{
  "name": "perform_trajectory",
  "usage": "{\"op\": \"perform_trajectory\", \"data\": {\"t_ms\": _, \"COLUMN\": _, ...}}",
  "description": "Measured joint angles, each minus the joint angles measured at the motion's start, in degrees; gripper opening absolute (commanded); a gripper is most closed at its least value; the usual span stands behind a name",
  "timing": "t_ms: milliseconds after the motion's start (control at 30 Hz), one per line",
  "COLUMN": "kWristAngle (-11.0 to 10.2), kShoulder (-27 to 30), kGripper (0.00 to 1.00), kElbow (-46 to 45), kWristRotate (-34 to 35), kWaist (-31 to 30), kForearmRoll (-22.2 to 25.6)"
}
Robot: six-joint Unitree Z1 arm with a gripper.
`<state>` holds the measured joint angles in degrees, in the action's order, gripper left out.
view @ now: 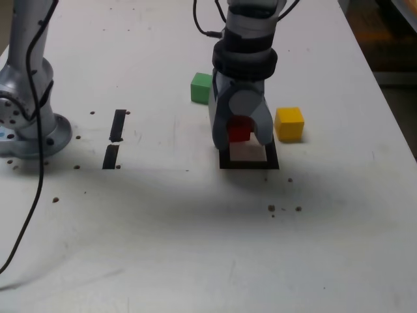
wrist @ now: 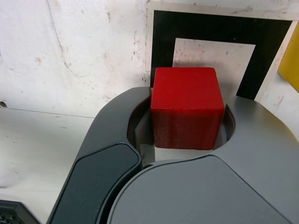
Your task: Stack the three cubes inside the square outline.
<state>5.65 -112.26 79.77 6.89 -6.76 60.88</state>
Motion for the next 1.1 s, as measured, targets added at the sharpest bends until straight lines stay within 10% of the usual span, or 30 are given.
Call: {"op": "perform_trajectory", "data": {"t_ms": 1100, "kWristAngle": 2.13, "kShoulder": -2.01, "kGripper": 0.45, "kElbow": -2.34, "kWristRotate": -0.97, "kWaist": 0.00, "kForearmRoll": -6.43}}
